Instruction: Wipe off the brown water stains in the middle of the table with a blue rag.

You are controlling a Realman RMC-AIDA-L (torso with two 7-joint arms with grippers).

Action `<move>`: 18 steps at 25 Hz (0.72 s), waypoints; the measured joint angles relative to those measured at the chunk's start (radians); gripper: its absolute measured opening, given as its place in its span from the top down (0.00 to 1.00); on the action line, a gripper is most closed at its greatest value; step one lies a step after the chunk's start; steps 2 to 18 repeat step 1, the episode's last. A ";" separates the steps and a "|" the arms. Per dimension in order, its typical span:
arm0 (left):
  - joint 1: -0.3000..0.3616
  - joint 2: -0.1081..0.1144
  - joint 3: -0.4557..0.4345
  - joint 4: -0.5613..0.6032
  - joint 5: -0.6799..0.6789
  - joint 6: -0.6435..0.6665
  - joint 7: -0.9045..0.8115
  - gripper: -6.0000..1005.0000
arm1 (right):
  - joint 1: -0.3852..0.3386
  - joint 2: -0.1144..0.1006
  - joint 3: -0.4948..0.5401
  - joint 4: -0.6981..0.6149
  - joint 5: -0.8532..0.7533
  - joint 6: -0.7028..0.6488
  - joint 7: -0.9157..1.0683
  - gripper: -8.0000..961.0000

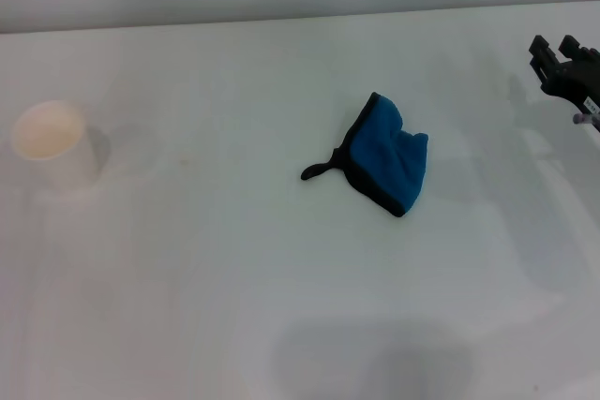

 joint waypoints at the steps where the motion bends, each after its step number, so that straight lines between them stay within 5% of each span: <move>1: -0.002 0.002 0.000 -0.002 -0.001 -0.006 0.000 0.13 | -0.002 0.000 0.004 0.001 0.001 0.002 0.000 0.52; 18: -0.002 0.002 0.000 -0.002 -0.001 -0.006 0.000 0.13 | -0.002 0.000 0.004 0.001 0.001 0.002 0.000 0.52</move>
